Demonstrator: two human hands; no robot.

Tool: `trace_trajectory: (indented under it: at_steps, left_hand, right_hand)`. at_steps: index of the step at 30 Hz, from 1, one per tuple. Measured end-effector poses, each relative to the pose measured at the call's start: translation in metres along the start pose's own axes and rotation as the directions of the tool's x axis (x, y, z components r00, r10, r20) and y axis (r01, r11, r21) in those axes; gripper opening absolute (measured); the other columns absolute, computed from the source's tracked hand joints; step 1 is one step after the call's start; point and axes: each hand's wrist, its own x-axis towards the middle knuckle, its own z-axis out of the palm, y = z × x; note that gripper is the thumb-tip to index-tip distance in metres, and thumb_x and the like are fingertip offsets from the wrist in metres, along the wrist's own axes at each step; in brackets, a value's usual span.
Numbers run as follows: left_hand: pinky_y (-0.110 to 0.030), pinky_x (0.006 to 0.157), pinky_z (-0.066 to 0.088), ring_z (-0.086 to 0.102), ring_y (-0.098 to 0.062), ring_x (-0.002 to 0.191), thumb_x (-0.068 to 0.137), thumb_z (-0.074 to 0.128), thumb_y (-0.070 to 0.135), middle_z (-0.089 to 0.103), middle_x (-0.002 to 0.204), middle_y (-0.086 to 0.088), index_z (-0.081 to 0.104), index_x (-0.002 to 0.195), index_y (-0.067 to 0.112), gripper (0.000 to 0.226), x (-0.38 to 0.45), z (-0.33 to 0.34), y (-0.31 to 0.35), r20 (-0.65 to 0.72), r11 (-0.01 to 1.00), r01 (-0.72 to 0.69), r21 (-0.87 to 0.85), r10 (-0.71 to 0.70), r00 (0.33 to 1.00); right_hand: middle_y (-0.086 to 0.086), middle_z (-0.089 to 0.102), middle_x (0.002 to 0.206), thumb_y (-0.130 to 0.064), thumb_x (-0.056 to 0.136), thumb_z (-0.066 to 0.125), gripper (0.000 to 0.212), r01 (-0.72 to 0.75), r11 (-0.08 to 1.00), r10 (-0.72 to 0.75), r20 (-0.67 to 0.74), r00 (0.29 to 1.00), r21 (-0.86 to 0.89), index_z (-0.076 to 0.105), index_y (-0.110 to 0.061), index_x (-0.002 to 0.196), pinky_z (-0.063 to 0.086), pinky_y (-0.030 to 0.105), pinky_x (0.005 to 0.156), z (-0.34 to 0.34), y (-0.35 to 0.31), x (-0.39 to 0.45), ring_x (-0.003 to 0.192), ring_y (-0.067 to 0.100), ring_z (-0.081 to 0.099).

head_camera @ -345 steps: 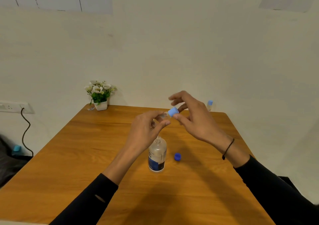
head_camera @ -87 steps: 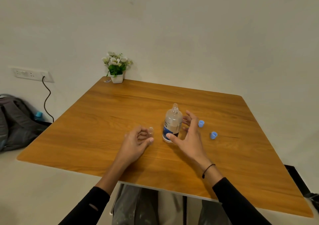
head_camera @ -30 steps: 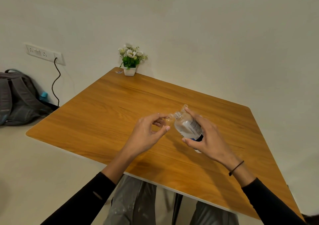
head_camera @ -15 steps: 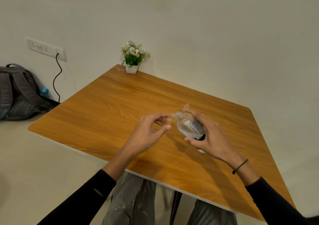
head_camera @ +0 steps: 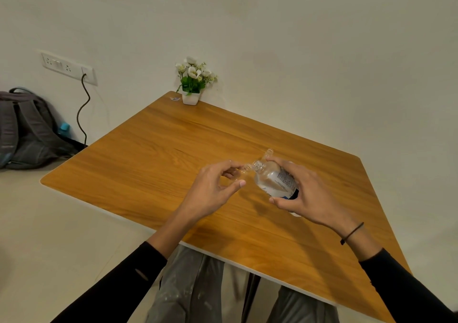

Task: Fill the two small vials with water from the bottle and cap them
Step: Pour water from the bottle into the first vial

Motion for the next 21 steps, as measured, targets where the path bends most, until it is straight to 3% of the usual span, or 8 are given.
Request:
trace_trajectory:
  at_steps: [10,21]
  left_hand:
    - [-0.025,0.072,0.065,0.066,-0.002,0.105,0.094,0.079,0.026,0.072,0.11,0.015,0.072,0.13,0.025,0.037,0.0,0.002,0.003,-0.005,1.0,0.013,-0.022,-0.013,1.0]
    - [-0.016,0.075,0.061,0.065,0.003,0.106,0.092,0.081,0.028,0.071,0.108,0.019,0.071,0.129,0.03,0.039,-0.001,0.003,0.001,-0.014,0.999,0.026,-0.034,-0.027,1.0]
  right_hand:
    - [-0.02,0.058,0.143,-0.053,0.082,0.084,0.089,0.018,0.999,-0.017,0.016,1.0,-0.048,0.037,-0.049,0.158,0.053,0.042,0.095,-0.009,0.001,0.004,0.114,0.01,0.056]
    - [-0.02,0.054,0.144,-0.052,0.084,0.083,0.09,0.008,0.995,-0.003,0.048,0.999,-0.103,0.033,-0.051,0.159,0.047,0.034,0.094,-0.015,0.0,0.007,0.117,0.009,0.049]
